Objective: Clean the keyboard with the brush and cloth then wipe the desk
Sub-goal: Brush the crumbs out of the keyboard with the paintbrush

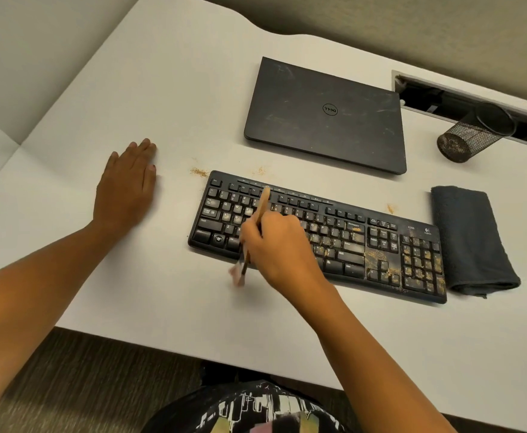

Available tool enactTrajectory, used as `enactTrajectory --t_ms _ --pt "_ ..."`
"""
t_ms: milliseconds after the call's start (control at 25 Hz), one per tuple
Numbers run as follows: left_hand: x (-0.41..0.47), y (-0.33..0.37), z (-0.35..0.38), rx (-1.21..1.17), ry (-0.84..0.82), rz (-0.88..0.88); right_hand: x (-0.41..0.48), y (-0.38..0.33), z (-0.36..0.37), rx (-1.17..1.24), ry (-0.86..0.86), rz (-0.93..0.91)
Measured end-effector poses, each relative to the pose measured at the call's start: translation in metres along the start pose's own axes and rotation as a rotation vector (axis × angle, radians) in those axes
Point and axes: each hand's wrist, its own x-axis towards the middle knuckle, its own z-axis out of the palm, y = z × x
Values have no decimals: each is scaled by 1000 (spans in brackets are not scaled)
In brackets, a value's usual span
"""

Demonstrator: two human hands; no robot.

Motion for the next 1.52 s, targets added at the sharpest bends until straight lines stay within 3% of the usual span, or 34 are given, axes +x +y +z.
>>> enactTrajectory --t_ms 160,360,520,680,800,960,1120,1320,1440,1520 --pt "1 -1 0 2 -6 5 5 -2 -6 60 157 56" --pt "0 1 -1 -11 -7 -3 8 2 4 -10 -88 125" --pt "0 1 -2 -12 8 1 5 -2 0 41 116 31" --pt "0 1 -2 -19 8 4 13 0 -10 13 14 78" --pt "0 0 -1 -14 3 6 13 0 -16 115 150 69" --pt "1 -1 0 -14 1 0 4 3 -6 93 -82 128" --pt "0 -1 0 -11 4 2 4 -1 -7 142 78 44" --pt "0 0 -1 -19 5 -5 11 -6 2 78 -49 51" --pt "0 -1 -1 -12 0 -5 8 -6 3 163 40 19" --pt "0 -1 -1 -7 -8 -10 7 -5 3 137 -24 18"
